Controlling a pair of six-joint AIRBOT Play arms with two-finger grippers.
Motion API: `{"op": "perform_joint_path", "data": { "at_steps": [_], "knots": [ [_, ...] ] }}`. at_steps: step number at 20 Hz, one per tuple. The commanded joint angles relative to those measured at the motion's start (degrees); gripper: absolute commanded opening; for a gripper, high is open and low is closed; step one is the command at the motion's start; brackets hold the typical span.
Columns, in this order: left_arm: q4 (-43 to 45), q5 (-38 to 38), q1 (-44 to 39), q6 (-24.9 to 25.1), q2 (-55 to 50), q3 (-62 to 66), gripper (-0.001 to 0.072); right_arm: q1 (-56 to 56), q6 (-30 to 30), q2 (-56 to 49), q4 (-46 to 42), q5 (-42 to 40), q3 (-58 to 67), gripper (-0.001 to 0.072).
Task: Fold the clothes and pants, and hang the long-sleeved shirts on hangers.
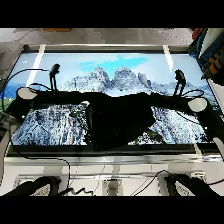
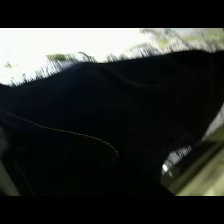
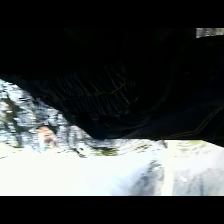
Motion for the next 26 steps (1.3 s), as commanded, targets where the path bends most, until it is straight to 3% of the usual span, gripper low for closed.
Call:
{"op": "perform_joint_path", "data": {
  "at_steps": [1, 3, 5, 7, 9, 10, 11, 12, 13, 16, 18, 21, 24, 26],
  "knots": [
    [1.31, -12.57, -1.51, -6.56, -1.29, 0.11, 0.0014, -5.46, -0.02, -1.90, -7.80, 13.57, 4.20, 0.0042],
    [4.42, -20.04, -4.37, -9.64, -1.31, -0.85, 0.0014, -7.82, -0.44, -1.92, -14.03, 24.68, 5.51, 0.0043],
    [7.96, -22.16, -8.94, -11.78, -1.33, -3.30, 0.0014, -8.24, -1.77, -1.97, -19.98, 34.27, 4.74, 0.0043],
    [11.26, -19.91, -14.05, -11.74, -1.33, -6.80, 0.0015, -8.24, -3.98, -1.97, -22.51, 41.27, 2.36, 0.0043],
    [13.22, -14.29, -17.84, -11.69, -1.33, -10.08, 0.0034, -8.22, -5.33, -1.95, -22.62, 41.38, -1.31, 0.0046],
    [13.97, -10.60, -19.04, -11.63, -1.33, -11.15, 0.0259, -8.22, -7.67, -1.97, -22.62, 38.91, -3.17, 0.0153],
    [14.25, -7.43, -19.74, -11.69, -1.33, -11.58, 0.0699, -8.24, -10.75, -1.97, -22.69, 35.54, -4.50, 0.0454],
    [13.99, -5.14, -19.78, -11.87, -1.31, -11.50, 0.0692, -8.24, -12.15, -1.97, -23.26, 32.89, -4.85, 0.0650],
    [13.57, -3.56, -19.67, -11.89, -1.31, -11.30, 0.0693, -8.24, -12.04, -1.95, -24.22, 29.66, -4.39, 0.0667],
    [13.22, -2.25, -18.47, -11.89, -1.27, -10.29, 0.0692, -8.94, -6.12, -1.97, -28.65, 18.75, -0.39, 0.0664],
    [13.09, -2.40, -17.73, -11.89, -1.25, -9.84, 0.0692, -12.24, -3.30, -3.06, -29.92, 15.87, 3.74, 0.0645],
    [13.18, -2.38, -17.18, -11.87, -1.25, -9.84, 0.0692, -20.65, -3.28, -10.67, -25.59, 26.62, 11.76, 0.0619],
    [13.22, -2.36, -16.96, -11.85, -1.27, -9.84, 0.0692, -25.14, -12.68, -18.86, -8.55, 38.23, 11.67, 0.0621],
    [13.49, -1.84, -16.98, -11.63, -1.27, -9.84, 0.0692, -24.00, -19.76, -22.05, -4.42, 37.42, 9.70, 0.0630]
  ]
}}
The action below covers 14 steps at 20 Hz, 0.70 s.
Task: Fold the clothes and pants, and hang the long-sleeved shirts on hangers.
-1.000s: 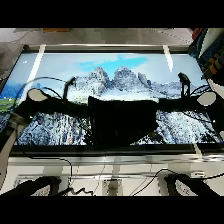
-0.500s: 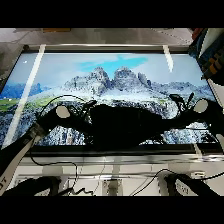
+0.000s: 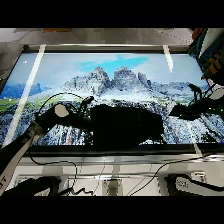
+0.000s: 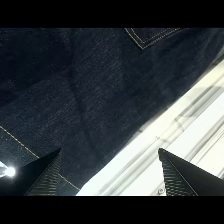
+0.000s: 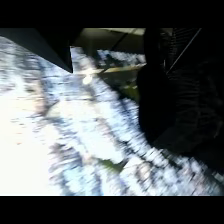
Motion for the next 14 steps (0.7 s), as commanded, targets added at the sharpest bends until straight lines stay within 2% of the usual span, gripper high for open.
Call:
{"op": "perform_joint_path", "data": {
  "at_steps": [1, 4, 7, 10, 14],
  "knots": [
    [1.07, 1.60, 0.15, 0.22, 0.02, 0.02, 0.0692, -0.39, -10.27, -6.49, 10.56, 3.52, -1.01, 0.0630],
    [1.33, 4.70, 0.15, 0.22, -0.04, 0.04, 0.0692, 3.69, -10.38, -9.20, 9.92, -3.06, -1.55, 0.0632],
    [1.66, 5.84, 0.15, 0.24, -0.04, 0.02, 0.0691, 6.91, -9.53, -11.87, 4.98, -6.75, -1.55, 0.0632],
    [4.48, 6.49, 0.15, 0.22, -0.04, 0.02, 0.0691, 7.61, -9.31, -14.99, 8.15, -5.92, -1.55, 0.0631],
    [8.22, 6.97, 0.15, 0.22, -0.04, 0.00, 0.0690, 8.13, -10.45, -19.98, 16.39, -0.35, -1.57, 0.0631]
  ]
}}
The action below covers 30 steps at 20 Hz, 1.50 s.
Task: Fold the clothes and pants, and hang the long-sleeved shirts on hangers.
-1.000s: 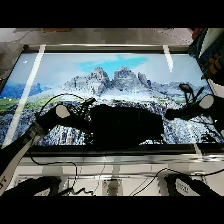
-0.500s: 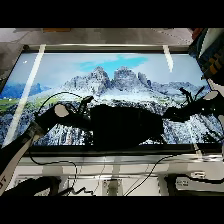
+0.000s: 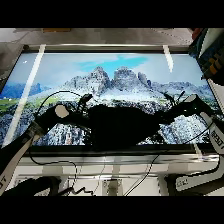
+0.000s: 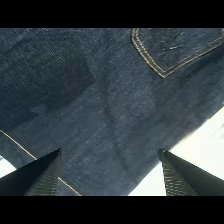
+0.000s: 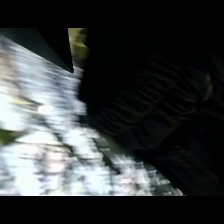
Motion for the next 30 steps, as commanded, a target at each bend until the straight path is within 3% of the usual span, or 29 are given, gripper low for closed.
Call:
{"op": "perform_joint_path", "data": {
  "at_steps": [1, 4, 5, 6, 7, 8, 11, 14, 15, 18, 20, 23, 28, 30],
  "knots": [
    [3.15, 0.83, 0.04, 0.02, -0.04, 0.00, 0.0690, 1.77, -0.83, -4.42, 6.56, 3.50, -0.09, 0.0632],
    [3.21, 2.58, 0.04, 0.02, -0.04, 0.00, 0.0691, 6.75, -3.21, -5.27, 8.61, 1.29, -0.07, 0.0629],
    [3.21, 3.15, 0.04, 0.02, -0.04, 0.00, 0.0690, 8.81, -4.87, -5.27, 10.19, 0.15, 0.04, 0.0589],
    [3.21, 3.61, 0.04, 0.02, -0.04, 0.00, 0.0680, 10.62, -6.14, -5.25, 11.56, -0.68, 0.26, 0.0425],
    [3.23, 4.20, 0.04, 0.02, -0.02, 0.00, 0.0680, 12.35, -6.64, -5.25, 12.39, -1.62, 0.92, 0.0197],
    [3.23, 5.18, 0.07, 0.04, -0.02, 0.02, 0.0680, 13.73, -6.58, -5.25, 12.66, -2.27, 2.10, 0.0053],
    [5.40, 7.34, 0.24, 1.36, 0.42, 1.51, 0.0658, 15.30, -6.01, -4.76, 12.68, -2.34, 8.90, 0.0043],
    [15.13, 6.99, 1.05, 1.31, 3.30, 6.73, 0.0497, 12.96, 0.02, -2.12, 8.44, -5.79, 18.16, 0.0042],
    [18.12, 7.02, 1.20, 1.31, 4.92, 8.39, 0.0399, 11.39, 3.74, -0.68, 5.77, -8.02, 21.05, 0.0042],
    [27.63, 7.48, 1.73, 1.38, 11.82, 11.78, 0.0013, 4.66, 14.45, 5.20, -1.20, -14.78, 26.01, 0.0042],
    [34.34, 8.52, 1.73, 1.31, 16.85, 11.91, 0.0017, -1.62, 23.65, 9.81, -6.51, -17.40, 26.34, 0.0043],
    [36.81, 8.50, 1.73, 1.31, 22.36, 11.91, 0.0018, -12.04, 34.03, 14.75, -16.04, -13.55, 26.34, 0.0043],
    [36.81, 8.48, 1.70, 1.31, 25.57, 11.91, 0.0017, -28.52, 41.62, 18.03, -30.42, 1.68, 26.34, 0.0043],
    [36.79, 8.48, 1.70, 1.29, 25.51, 11.89, 0.0017, -33.99, 41.90, 18.23, -35.23, 9.79, 25.81, 0.0043]
  ]
}}
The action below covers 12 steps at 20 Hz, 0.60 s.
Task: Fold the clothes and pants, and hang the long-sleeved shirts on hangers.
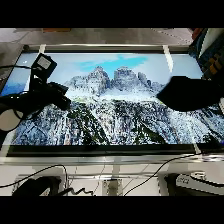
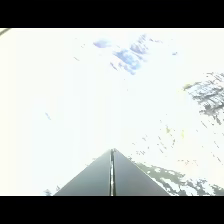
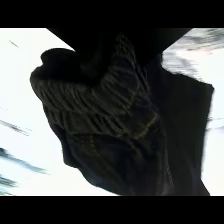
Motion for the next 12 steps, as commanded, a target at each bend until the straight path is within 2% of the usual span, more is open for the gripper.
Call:
{"op": "perform_joint_path", "data": {
  "at_steps": [1, 6, 7, 8, 9, 10, 12],
  "knots": [
    [0.90, 0.20, 0.04, -0.04, 1.01, 0.07, 0.0017, -10.21, 4.09, 1.22, -11.58, 14.78, -1.36, 0.0043],
    [0.87, 0.17, 0.04, -0.02, 0.96, 0.07, 0.0017, -17.16, 3.65, 1.22, -13.97, 25.75, -11.80, 0.0044],
    [0.90, 0.17, 0.04, -0.02, 0.96, 0.07, 0.0017, -17.55, 3.67, 1.22, -13.92, 25.88, -13.81, 0.0074],
    [0.90, 0.20, 0.04, -0.02, 0.96, 0.07, 0.0017, -17.51, 3.69, 1.20, -13.92, 25.64, -15.32, 0.0289],
    [0.90, 0.20, 0.04, -0.02, 0.96, 0.07, 0.0018, -17.46, 3.43, 1.20, -13.51, 25.44, -15.96, 0.0573],
    [0.90, 0.20, 0.04, -0.02, 0.96, 0.07, 0.0017, -17.46, 1.18, 1.22, -12.20, 24.44, -16.02, 0.0704],
    [0.87, 0.17, 0.04, -0.02, 0.96, 0.07, 0.0017, -17.46, 0.26, 1.51, -11.45, 22.80, -16.00, 0.0703]
  ]
}}
